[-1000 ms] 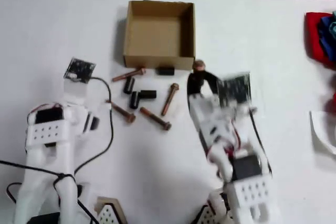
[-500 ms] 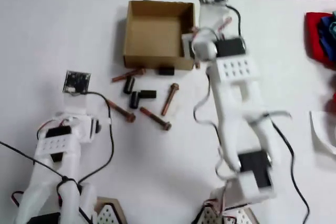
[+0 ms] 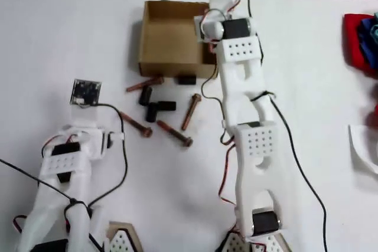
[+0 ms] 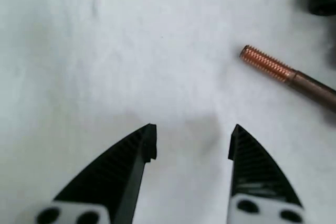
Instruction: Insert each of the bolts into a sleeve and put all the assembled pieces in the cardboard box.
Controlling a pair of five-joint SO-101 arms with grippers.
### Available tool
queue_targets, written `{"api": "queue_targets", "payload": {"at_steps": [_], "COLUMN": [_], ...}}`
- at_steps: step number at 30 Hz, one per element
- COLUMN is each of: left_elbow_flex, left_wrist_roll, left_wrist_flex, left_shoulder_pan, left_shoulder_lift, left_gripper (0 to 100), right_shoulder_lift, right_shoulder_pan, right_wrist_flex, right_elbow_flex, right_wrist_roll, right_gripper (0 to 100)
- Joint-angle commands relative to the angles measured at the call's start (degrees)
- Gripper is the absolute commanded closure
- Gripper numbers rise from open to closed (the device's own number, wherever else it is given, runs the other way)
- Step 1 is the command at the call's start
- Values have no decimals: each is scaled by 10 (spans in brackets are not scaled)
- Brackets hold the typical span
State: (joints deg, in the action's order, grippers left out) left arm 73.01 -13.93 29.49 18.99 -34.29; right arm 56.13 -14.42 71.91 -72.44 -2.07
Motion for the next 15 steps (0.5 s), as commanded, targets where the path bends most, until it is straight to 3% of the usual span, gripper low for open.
{"api": "queue_targets", "payload": {"at_steps": [1,15], "left_elbow_flex": [1,2], "left_wrist_roll": [4,4], "left_wrist_flex": [-8,-8], "left_shoulder_pan": [3,3], "left_shoulder_lift": [-11,-11], "left_gripper": [759,759], "right_shoulder_lift": [29,98], "right_shoulder_pan": [0,-7], "right_wrist_flex": [0,-29], "right_elbow_flex": [-76,-90], "right_wrist_roll": [55,79], "right_gripper": [978,978]}}
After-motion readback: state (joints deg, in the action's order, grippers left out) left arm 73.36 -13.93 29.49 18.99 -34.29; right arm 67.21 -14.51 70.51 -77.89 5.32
